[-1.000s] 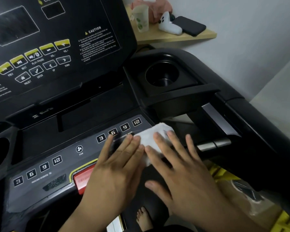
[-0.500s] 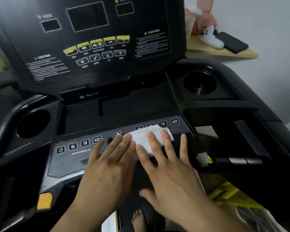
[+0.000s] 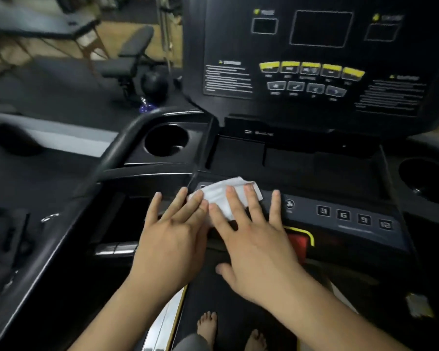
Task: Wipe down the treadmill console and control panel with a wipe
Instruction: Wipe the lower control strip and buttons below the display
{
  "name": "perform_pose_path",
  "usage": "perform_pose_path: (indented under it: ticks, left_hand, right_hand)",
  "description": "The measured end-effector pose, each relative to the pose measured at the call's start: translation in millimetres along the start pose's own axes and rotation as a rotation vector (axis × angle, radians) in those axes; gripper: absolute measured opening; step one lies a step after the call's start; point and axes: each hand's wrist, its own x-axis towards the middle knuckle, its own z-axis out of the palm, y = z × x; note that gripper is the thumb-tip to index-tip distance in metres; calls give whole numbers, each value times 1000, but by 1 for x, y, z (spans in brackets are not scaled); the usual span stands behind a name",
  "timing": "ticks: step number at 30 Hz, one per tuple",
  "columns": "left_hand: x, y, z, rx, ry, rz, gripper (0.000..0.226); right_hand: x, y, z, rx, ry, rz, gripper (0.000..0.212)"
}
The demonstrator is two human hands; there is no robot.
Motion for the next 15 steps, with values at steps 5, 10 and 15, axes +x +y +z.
perform_pose_path:
  ticks: [5,10,15]
  left_hand:
    - [-3,-22,-3,-40,19,-138,33]
    - [-22,-32,-16,-286,-119,-216,25]
    - [-61,-30,-31,-328,-152,-206,31]
  right_hand:
    - [31,-21,-6,-90,6,-83,104]
    - [32,-34,-8,-113,-19,-128,103]
    - [2,-43,7,-131,-117,-213,120]
